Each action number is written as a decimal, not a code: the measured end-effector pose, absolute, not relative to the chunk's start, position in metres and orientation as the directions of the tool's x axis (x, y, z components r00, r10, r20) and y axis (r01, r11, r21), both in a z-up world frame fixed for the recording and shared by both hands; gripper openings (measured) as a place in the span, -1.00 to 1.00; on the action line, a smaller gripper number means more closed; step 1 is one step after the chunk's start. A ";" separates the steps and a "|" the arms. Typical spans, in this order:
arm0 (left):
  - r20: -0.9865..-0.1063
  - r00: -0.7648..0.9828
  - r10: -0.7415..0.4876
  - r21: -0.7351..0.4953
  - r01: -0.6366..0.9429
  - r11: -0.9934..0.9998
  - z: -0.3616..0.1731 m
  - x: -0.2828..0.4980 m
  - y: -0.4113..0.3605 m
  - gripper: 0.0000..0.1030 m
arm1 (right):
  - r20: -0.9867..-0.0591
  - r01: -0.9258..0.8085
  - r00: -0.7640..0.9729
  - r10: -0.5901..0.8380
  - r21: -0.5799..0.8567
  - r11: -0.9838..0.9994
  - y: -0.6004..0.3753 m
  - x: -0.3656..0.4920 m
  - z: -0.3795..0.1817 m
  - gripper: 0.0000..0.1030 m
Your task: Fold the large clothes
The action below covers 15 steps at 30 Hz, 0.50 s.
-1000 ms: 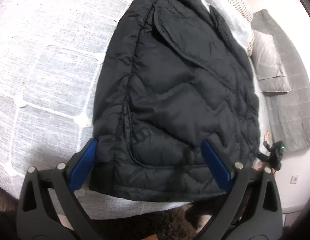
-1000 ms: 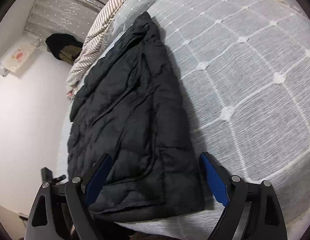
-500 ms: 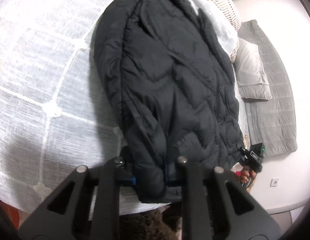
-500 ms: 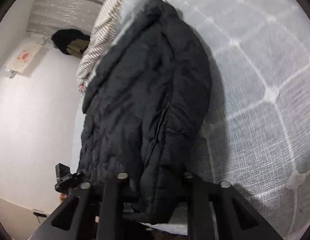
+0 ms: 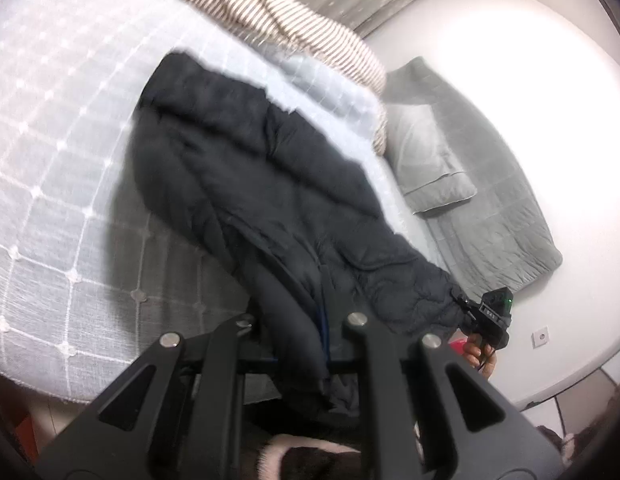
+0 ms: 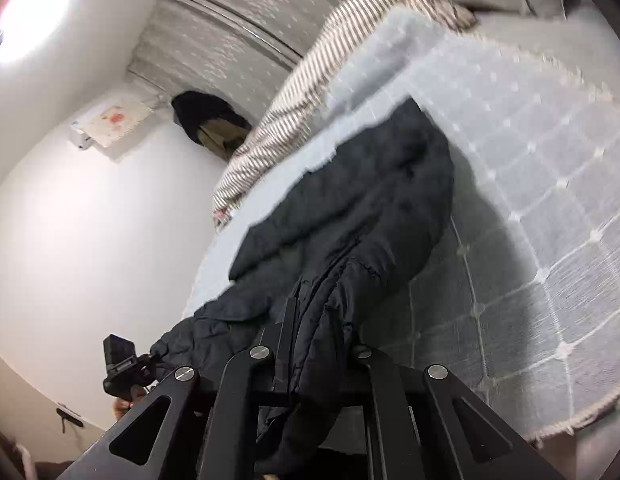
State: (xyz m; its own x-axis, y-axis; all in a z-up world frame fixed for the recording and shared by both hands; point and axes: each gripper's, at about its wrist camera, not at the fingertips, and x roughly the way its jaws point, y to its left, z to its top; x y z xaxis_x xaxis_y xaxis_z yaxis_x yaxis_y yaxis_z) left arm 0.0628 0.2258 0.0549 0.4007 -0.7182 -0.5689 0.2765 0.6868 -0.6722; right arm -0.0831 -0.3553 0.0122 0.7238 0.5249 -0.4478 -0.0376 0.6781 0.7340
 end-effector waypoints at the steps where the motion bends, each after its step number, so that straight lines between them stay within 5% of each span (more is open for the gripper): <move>1: -0.553 0.412 -0.724 -0.670 0.295 0.681 0.065 0.058 0.228 -0.71 | -0.438 -0.047 0.734 0.519 0.729 0.683 -0.355 -0.086 0.021 -0.81; 8: -0.433 0.499 -0.751 -0.649 0.406 0.644 0.130 0.023 0.249 -0.71 | -0.334 -0.125 0.819 0.466 0.689 0.714 -0.367 -0.128 0.081 -0.81; 15: -0.464 0.560 -0.687 -0.612 0.359 0.705 0.128 0.075 0.244 -0.71 | -0.362 -0.067 0.848 0.387 0.651 0.756 -0.376 -0.077 0.094 -0.81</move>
